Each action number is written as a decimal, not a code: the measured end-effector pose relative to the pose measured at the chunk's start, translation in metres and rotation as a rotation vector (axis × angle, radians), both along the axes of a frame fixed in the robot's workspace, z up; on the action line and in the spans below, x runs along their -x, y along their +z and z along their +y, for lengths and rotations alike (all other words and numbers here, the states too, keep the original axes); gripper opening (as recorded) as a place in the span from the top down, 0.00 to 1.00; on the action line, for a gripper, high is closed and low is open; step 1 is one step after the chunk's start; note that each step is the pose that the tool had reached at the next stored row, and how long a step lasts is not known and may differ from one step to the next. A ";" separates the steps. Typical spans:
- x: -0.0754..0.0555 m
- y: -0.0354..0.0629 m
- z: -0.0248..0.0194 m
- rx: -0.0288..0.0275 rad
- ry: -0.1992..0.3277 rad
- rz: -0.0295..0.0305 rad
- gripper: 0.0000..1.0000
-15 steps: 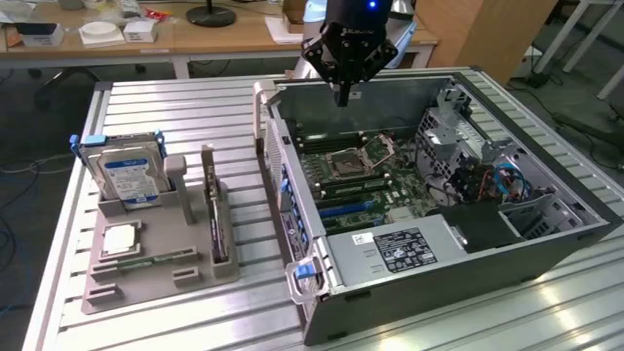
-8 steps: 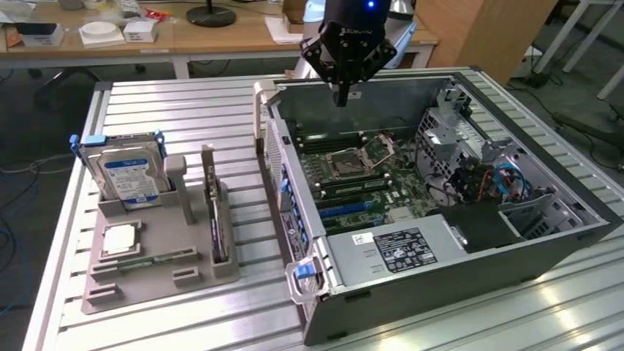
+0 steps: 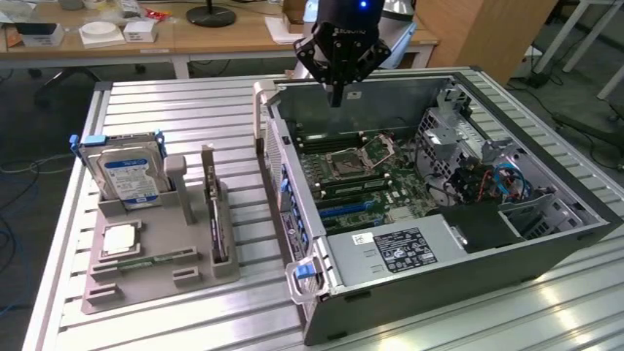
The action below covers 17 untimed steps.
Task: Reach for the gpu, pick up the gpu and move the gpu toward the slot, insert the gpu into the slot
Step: 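Reach for the gpu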
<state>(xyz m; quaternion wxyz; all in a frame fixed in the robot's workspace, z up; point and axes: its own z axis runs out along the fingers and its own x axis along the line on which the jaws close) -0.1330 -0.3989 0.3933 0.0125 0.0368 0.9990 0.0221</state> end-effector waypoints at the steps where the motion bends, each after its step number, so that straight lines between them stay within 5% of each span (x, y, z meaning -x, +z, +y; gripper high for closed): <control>1: 0.001 0.0000 0.0000 0.0000 0.000 0.0000 0.90; 17: 0.022 0.0000 0.0000 0.0000 0.000 0.0000 0.90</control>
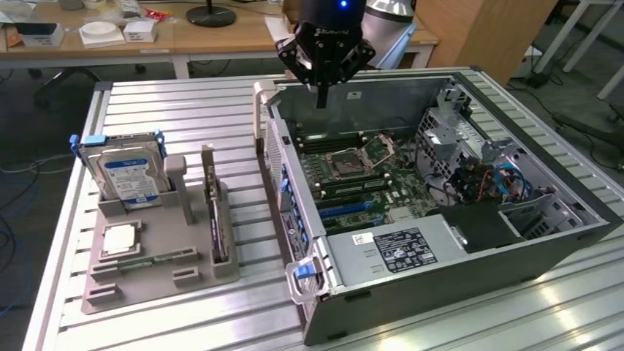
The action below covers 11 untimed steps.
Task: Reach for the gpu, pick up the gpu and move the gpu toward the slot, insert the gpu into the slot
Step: 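Reach for the gpu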
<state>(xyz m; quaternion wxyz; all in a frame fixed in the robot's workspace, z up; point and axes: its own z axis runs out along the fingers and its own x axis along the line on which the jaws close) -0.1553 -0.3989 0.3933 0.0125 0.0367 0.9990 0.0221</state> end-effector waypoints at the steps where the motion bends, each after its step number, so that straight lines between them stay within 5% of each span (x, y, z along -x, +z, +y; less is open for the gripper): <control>1: 0.001 0.0000 0.0000 0.0000 0.000 0.0000 0.90; 11: 0.010 0.0000 0.0000 0.0000 0.000 0.0000 0.90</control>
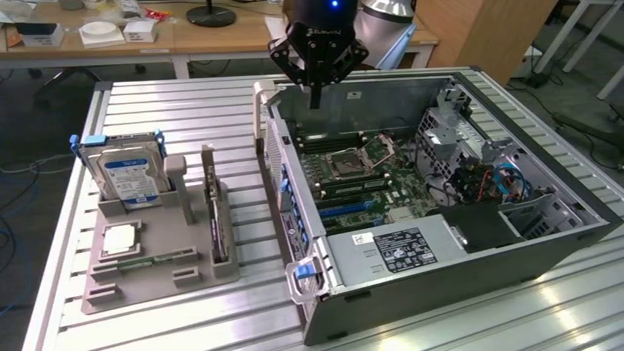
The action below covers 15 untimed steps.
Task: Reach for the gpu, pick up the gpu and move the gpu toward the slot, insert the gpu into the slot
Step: 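Reach for the gpu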
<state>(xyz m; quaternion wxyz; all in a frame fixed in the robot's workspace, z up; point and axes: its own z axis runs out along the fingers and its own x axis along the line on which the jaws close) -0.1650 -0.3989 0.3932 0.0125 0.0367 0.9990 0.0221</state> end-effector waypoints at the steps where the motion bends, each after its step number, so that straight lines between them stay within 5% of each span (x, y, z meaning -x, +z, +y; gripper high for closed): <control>1: 0.001 0.0000 0.0000 0.0000 0.000 0.0000 0.90; 15: 0.010 -0.0001 0.0000 0.0000 0.000 0.0000 0.90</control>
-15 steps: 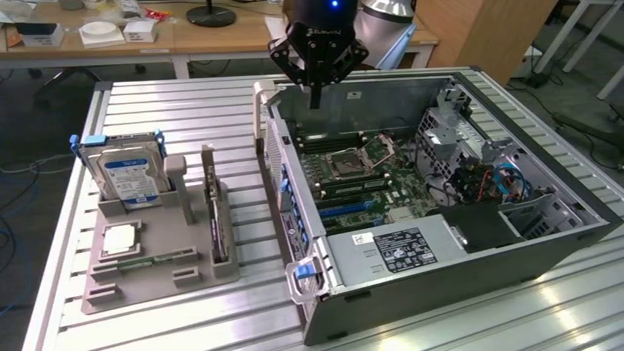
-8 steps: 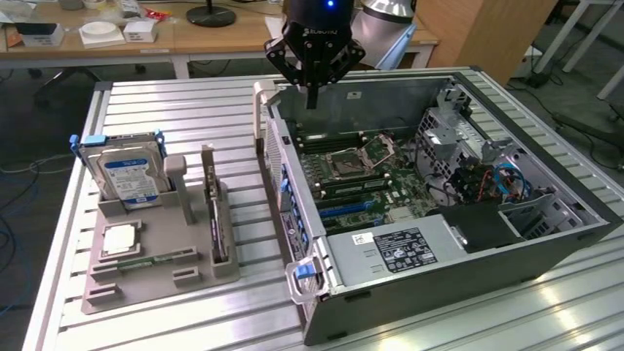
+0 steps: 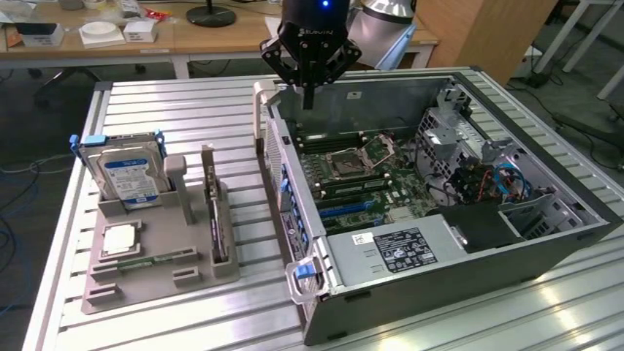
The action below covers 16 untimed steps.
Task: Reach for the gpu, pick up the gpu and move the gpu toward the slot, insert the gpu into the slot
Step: 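Reach for the gpu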
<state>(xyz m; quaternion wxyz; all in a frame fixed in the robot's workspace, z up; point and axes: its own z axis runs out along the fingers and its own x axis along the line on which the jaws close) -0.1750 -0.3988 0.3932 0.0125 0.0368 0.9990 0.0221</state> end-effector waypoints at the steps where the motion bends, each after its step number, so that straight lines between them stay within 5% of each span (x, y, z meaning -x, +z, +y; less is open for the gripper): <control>1: 0.001 0.0000 0.0000 0.0000 0.000 0.0000 0.90; 16: 0.012 -0.0001 0.0000 0.0001 0.000 0.0000 0.90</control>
